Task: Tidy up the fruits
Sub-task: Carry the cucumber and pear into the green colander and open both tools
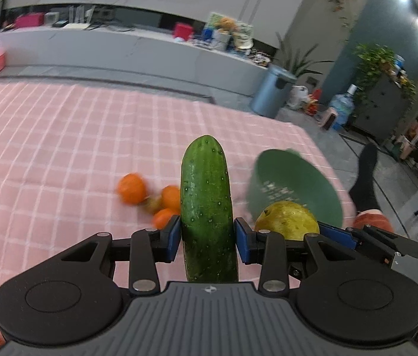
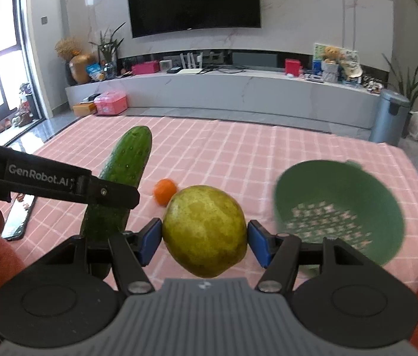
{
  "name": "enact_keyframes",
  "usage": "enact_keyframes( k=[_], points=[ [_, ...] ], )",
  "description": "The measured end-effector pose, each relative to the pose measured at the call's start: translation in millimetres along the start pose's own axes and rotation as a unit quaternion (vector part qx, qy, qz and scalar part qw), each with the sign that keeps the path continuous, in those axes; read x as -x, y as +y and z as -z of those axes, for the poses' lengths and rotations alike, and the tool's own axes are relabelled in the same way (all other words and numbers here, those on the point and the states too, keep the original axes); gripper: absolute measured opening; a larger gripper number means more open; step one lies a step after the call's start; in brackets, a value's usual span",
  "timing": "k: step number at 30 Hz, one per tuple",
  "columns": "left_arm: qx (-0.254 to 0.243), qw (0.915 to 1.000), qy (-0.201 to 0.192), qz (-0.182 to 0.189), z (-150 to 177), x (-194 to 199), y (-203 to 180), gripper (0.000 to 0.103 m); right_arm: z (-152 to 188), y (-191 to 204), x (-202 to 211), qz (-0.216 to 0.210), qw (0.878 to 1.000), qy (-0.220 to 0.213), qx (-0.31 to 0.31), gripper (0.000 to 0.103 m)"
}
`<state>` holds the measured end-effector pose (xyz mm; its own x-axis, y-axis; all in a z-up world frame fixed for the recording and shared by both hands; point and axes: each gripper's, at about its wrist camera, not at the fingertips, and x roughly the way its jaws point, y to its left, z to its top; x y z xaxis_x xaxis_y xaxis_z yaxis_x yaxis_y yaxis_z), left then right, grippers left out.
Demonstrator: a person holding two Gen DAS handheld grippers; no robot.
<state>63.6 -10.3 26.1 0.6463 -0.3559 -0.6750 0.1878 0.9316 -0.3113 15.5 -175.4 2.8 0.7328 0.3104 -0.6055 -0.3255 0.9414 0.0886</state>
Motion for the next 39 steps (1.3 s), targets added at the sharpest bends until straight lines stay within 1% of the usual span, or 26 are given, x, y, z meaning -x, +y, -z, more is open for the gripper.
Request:
enact_keyframes(
  k=[5,7,11,12,16,20,23,25,28,33,35,37,39],
  points=[
    [-0.017,0.9987,0.014,0.046,-23.2,-31.4,-36.3,0.043,-13.9,-41.0,9.4,0.028,1.0,0.004,0.001,0.06],
    [-0.023,0.9978,0.02,0.058,-32.2,-46.5,-48.1,0.043,-20.0,-57.2,10.6,0.037,0.999,0.008,0.002,0.06],
    [-0.028,0.9963,0.033,0.074,-48.2,-80.3,-71.2,0.043,-31.1,-88.3,3.4,0.055,0.998,0.023,0.014,0.06],
    [-0.029,0.996,0.036,0.076,-52.2,-89.7,-76.6,0.043,-33.4,-96.0,0.4,0.066,0.997,0.028,0.017,0.06],
    [-0.031,0.9941,0.05,0.092,-60.7,-119.8,-90.4,0.043,-39.8,-123.9,-19.6,0.08,0.995,0.05,0.023,0.06],
    [-0.043,0.9931,0.073,0.08,-62.1,-146.5,-101.0,0.042,-39.5,-146.3,-47.3,0.087,0.992,0.082,0.027,0.06],
    [-0.058,0.9908,0.102,0.068,-56.8,-169.0,-103.3,0.042,-34.6,-154.7,-67.1,0.091,0.989,0.108,0.04,0.06],
    [-0.064,0.989,0.119,0.061,-51.7,-181.2,-103.4,0.043,-30.7,-156.1,-80.9,0.09,0.986,0.13,0.053,0.06],
    [-0.074,0.9869,0.132,0.057,-44.9,-191.5,-104.9,0.042,-24.4,-157.5,-100.3,0.083,0.981,0.157,0.076,0.06],
    [-0.099,0.9822,0.155,0.041,-42.0,-206.3,-110.2,0.042,-16.9,-154.6,-117.4,0.077,0.975,0.185,0.1,0.06],
    [-0.107,0.9809,0.159,0.035,-41.7,-210.5,-109.3,0.042,-16.2,-156.5,-122.6,0.074,0.973,0.193,0.101,0.06],
    [-0.133,0.9797,0.149,0.024,-40.8,-209.3,-114.4,0.041,-16.9,-157.7,-123.9,0.072,0.974,0.193,0.099,0.06],
    [-0.141,0.9783,0.15,0.023,-40.5,-211.0,-116.3,0.041,-15.9,-157.6,-124.6,0.072,0.973,0.194,0.099,0.06]
  ],
)
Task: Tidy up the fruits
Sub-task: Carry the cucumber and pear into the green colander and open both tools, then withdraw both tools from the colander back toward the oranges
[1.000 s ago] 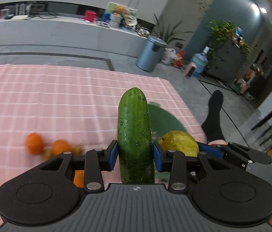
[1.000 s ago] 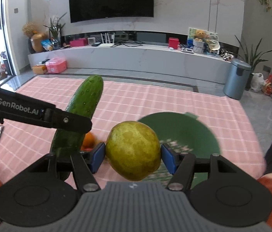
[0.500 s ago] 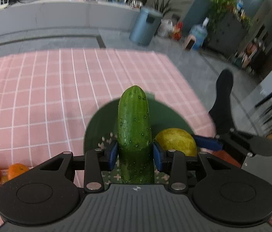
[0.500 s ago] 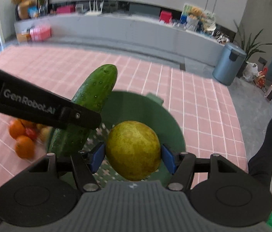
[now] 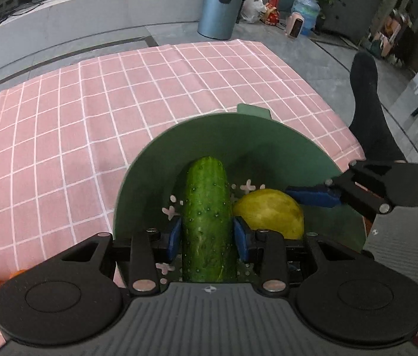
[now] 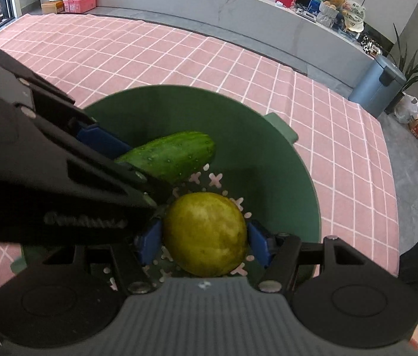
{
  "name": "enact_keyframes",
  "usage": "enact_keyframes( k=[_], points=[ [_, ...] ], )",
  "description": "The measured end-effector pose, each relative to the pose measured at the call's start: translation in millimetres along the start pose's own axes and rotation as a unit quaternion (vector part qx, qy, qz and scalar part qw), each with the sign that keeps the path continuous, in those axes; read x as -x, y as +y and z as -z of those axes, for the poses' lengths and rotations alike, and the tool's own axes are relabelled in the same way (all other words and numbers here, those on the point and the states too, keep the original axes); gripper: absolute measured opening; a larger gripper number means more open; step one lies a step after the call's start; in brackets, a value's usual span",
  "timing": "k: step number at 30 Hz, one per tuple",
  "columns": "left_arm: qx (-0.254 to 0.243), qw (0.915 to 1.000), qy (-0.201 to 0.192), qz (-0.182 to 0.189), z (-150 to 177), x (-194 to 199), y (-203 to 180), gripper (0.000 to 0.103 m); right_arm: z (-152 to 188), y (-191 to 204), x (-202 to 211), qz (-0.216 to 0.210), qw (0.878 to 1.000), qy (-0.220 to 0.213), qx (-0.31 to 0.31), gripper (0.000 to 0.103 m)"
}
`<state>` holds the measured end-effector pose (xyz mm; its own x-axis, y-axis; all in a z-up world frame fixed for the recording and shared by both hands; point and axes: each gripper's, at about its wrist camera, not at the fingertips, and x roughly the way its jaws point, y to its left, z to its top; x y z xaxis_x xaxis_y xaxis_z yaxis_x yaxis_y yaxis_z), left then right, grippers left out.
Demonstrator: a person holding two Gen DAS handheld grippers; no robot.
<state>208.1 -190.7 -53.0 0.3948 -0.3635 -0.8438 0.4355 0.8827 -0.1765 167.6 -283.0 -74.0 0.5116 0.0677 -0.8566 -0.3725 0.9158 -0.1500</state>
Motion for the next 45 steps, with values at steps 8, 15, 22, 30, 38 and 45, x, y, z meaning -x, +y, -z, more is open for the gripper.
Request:
enact_keyframes(
  k=[8,15,22,30,38,45],
  points=[
    [-0.005,1.0,-0.003,0.002,-1.2,1.3,1.3,0.048,-7.5,4.9,9.5,0.021,0.999,-0.008,0.022,0.07],
    [0.007,0.9997,-0.017,0.013,3.6,28.8,3.5,0.055,-10.0,13.1,36.2,0.076,0.996,-0.02,0.047,0.075],
    [0.001,0.9979,-0.064,-0.005,17.1,81.7,6.7,0.057,-1.5,22.8,81.3,0.117,0.989,-0.091,-0.004,0.075],
    [0.021,0.9929,-0.112,-0.036,53.2,142.7,36.8,0.057,9.3,69.0,124.9,0.073,0.976,-0.184,-0.086,0.075],
    [0.073,0.9843,-0.138,-0.083,97.0,183.2,96.1,0.057,8.5,136.6,140.2,0.009,0.966,-0.238,-0.101,0.07],
    [0.123,0.9803,-0.132,-0.08,132.5,175.2,136.9,0.057,5.7,185.8,113.2,-0.006,0.974,-0.209,-0.083,0.062]
  ],
)
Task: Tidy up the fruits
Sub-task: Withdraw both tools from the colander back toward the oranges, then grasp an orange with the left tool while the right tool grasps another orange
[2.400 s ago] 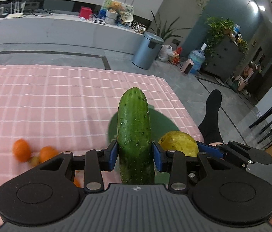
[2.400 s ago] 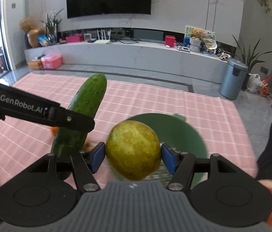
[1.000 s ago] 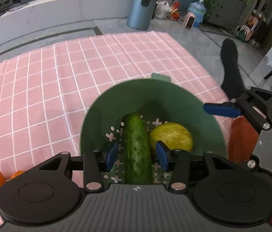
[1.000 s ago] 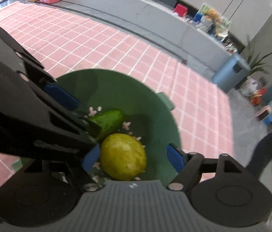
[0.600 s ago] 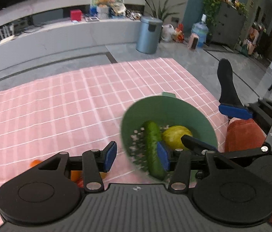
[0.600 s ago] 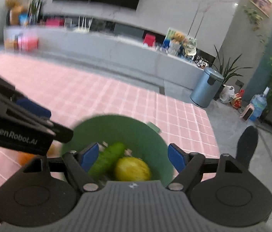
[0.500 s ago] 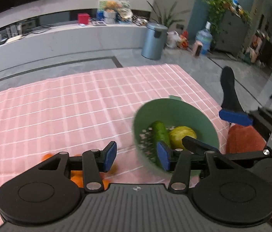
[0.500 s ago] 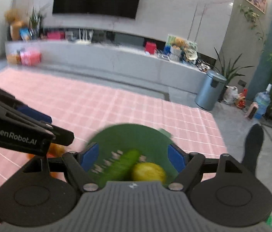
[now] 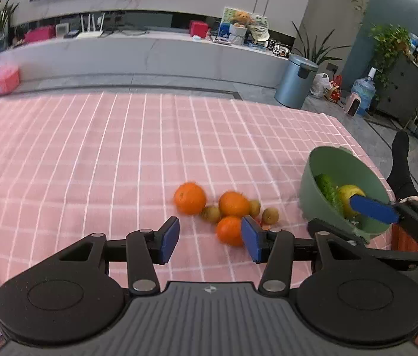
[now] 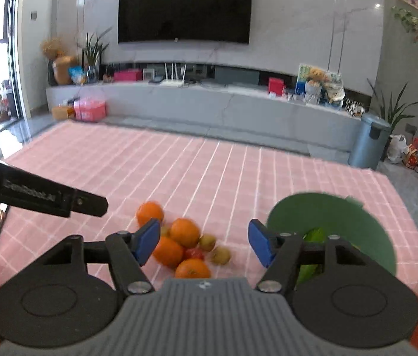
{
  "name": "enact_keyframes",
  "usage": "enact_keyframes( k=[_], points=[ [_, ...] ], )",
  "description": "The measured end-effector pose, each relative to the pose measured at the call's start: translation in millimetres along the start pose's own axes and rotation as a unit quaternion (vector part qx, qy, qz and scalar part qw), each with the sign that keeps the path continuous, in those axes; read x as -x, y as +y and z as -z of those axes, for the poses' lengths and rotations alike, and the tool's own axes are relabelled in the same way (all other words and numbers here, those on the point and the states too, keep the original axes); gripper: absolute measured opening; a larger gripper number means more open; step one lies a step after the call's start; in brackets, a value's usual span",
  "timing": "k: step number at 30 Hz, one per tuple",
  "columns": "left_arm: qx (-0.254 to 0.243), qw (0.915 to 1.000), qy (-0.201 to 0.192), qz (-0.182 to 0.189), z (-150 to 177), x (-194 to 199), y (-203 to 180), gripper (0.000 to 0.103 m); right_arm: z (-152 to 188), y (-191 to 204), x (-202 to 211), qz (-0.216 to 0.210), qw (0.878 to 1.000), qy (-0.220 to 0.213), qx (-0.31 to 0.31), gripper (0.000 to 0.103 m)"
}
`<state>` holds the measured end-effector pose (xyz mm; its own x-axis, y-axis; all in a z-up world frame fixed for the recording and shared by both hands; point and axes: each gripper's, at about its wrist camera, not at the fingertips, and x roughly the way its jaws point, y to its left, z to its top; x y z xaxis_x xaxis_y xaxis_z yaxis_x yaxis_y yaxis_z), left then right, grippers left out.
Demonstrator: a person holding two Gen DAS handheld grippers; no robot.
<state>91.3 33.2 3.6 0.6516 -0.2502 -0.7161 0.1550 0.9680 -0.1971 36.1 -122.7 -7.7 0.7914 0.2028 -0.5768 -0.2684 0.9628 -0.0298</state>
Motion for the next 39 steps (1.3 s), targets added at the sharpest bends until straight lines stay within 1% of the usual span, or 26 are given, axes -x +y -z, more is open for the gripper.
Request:
enact_keyframes(
  k=[4,6,9,17,28,31,35,39],
  points=[
    [0.006,0.9999,0.009,0.012,12.2,-11.7,8.2,0.057,11.6,11.9,-19.4,0.005,1.0,0.03,0.005,0.061],
    [0.01,0.9996,0.015,0.022,14.7,-19.5,9.4,0.057,17.0,14.8,-28.4,0.007,0.999,0.046,0.011,0.058],
    [0.009,0.9992,0.023,0.032,20.3,-31.2,6.0,0.057,22.7,11.5,-43.3,0.002,0.998,0.069,0.01,0.054],
    [0.004,0.9983,0.04,0.043,30.2,-61.9,3.6,0.056,32.5,0.9,-71.6,-0.001,0.994,0.111,-0.005,0.051],
    [0.002,0.9974,0.053,0.048,30.1,-83.7,4.8,0.056,36.8,-3.1,-93.1,-0.018,0.991,0.131,-0.016,0.05],
    [0.001,0.9973,0.052,0.053,29.0,-88.5,3.6,0.056,38.1,-4.2,-95.7,-0.02,0.991,0.133,-0.017,0.049],
    [0.003,0.9969,0.051,0.06,28.8,-94.2,3.0,0.056,39.6,-6.4,-99.0,-0.027,0.99,0.134,-0.022,0.041],
    [0.008,0.9964,0.048,0.069,25.7,-97.5,1.6,0.057,40.8,-8.9,-101.4,-0.03,0.99,0.135,-0.025,0.041]
  ],
)
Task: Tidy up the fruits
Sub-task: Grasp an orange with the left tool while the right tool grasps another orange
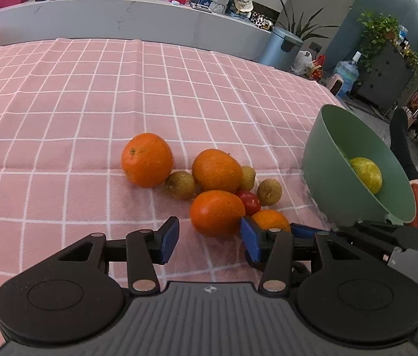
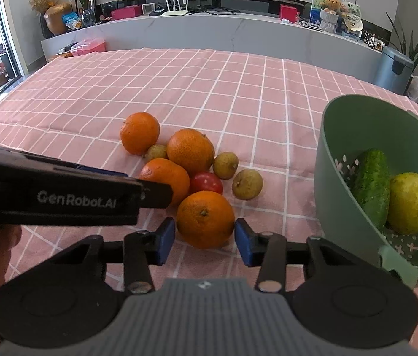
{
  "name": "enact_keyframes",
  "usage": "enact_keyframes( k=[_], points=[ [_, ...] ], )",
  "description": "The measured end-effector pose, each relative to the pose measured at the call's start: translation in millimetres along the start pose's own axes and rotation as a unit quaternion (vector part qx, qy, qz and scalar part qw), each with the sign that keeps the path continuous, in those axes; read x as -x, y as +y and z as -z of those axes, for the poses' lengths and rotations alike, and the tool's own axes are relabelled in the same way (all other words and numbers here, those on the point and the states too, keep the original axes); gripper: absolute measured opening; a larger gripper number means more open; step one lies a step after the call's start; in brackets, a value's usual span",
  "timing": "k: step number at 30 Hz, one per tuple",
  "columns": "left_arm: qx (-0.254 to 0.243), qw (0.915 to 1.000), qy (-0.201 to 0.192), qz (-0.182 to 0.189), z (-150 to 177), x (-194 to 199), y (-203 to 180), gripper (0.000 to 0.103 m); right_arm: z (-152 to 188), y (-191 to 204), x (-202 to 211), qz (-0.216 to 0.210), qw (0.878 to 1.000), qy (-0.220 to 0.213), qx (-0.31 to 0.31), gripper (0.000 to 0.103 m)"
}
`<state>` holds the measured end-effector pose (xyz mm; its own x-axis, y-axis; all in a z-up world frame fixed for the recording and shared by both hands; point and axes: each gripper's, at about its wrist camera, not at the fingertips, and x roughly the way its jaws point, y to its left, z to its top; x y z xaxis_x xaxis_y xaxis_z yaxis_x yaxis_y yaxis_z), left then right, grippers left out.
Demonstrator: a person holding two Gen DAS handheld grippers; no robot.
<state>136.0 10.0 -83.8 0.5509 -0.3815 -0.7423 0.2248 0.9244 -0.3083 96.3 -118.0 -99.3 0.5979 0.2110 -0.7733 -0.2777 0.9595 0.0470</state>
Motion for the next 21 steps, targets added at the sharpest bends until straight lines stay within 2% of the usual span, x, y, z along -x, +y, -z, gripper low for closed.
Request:
enact_keyframes(
  k=[8,10,13,21],
  points=[
    [0.017,0.9997,-0.002,0.017,-3.4,-9.0,0.4,0.056,1.6,-4.9,-0.8,-0.008,1.0,0.001,-0.006,0.04],
    [0.03,0.9991,0.0,0.03,-2.8,-9.6,4.3,0.05,1.9,-4.9,-0.9,-0.008,1.0,0.0,-0.004,0.04],
    [0.047,0.998,-0.001,0.042,-1.8,-8.1,7.9,0.047,1.8,-4.1,-0.7,-0.008,1.0,0.001,0.0,0.039],
    [0.047,0.9987,-0.017,0.003,2.1,24.7,3.5,0.045,-2.7,9.7,14.1,0.007,0.999,0.004,0.039,0.038]
  ],
)
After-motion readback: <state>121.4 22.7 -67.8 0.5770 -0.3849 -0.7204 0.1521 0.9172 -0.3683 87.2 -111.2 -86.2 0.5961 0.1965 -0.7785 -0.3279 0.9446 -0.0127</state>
